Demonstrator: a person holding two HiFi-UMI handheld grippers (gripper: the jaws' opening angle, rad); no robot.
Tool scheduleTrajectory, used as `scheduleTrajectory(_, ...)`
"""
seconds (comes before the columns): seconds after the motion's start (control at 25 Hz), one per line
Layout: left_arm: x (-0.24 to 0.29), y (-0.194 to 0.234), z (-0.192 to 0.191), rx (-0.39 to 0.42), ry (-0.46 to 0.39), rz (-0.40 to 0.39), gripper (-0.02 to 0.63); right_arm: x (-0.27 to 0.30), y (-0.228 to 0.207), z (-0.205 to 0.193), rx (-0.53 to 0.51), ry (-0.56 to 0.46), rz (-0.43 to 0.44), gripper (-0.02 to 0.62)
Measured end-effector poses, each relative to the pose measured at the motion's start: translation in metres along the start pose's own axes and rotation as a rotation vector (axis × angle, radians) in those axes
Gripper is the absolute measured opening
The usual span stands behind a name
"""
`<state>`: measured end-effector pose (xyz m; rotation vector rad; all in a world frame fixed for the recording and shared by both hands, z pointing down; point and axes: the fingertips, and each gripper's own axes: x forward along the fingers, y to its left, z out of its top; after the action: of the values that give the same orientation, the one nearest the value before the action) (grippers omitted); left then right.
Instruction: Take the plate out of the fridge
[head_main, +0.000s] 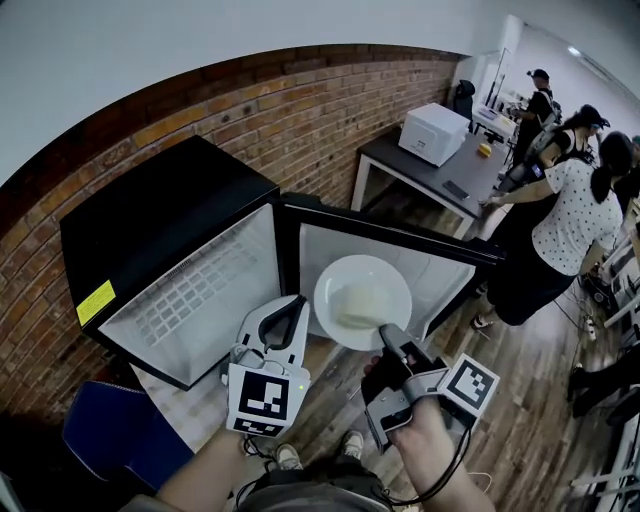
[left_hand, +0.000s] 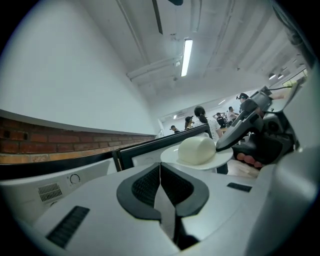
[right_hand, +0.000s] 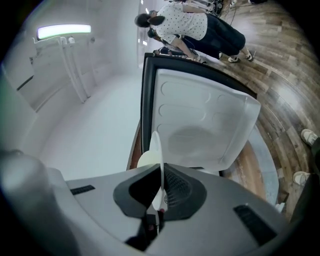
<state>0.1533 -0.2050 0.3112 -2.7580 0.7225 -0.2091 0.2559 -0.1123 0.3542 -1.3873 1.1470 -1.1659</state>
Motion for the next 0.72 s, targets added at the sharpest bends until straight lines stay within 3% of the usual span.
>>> scheduleTrajectory(0.32,0.025,-0.039,-0.01,-0.005,0.011,-0.087,0.018,-0.023,-0.033,0.025,0.024,-0.069,-0.058,0.029)
scheduleTrajectory(0.72,0.055,-0.07,-0.036,-0.009,0.052,-0.131,0.018,-0.035,-0.077,0.047,0.049,-0.1,-0.128,0.031)
